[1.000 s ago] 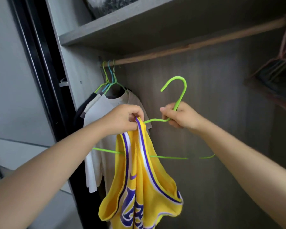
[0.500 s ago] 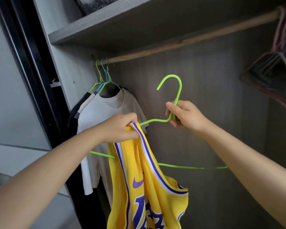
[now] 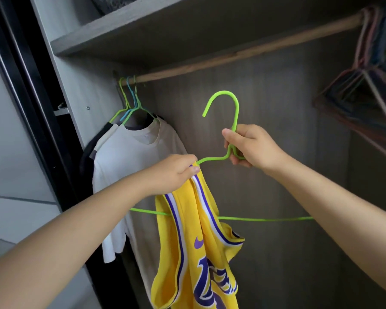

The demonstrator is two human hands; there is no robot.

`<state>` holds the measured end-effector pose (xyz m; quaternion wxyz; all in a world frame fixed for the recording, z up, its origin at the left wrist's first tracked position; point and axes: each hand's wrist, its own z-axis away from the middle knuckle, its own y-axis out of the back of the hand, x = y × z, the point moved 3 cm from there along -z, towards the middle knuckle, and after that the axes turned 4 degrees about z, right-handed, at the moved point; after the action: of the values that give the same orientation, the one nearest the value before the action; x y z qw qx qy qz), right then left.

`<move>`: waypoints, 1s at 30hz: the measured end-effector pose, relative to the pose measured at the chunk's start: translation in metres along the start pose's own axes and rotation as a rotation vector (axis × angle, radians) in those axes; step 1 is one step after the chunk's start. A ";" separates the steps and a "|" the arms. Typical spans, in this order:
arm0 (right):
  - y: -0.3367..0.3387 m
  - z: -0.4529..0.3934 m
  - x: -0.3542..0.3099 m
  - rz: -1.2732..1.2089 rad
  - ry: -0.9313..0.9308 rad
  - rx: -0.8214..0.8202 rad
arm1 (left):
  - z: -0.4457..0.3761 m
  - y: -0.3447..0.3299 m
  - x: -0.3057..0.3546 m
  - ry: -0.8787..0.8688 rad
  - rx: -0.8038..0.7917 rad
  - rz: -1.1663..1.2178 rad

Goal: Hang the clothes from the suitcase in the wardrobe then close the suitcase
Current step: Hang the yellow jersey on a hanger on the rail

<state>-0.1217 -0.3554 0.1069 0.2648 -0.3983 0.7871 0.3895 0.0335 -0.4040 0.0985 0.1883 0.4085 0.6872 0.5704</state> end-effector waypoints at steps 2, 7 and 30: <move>0.003 -0.001 0.003 0.060 0.031 0.009 | -0.001 0.002 0.000 -0.040 0.059 -0.047; 0.006 0.012 0.017 0.347 0.305 0.325 | 0.000 0.026 -0.020 -0.009 0.200 -0.173; -0.039 0.001 0.121 0.950 0.331 -0.489 | 0.060 0.087 -0.098 0.225 0.319 -0.199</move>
<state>-0.1549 -0.4203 0.0033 -0.1671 -0.1053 0.7977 0.5697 0.1658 -0.4413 0.1435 0.0987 0.2971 0.8224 0.4750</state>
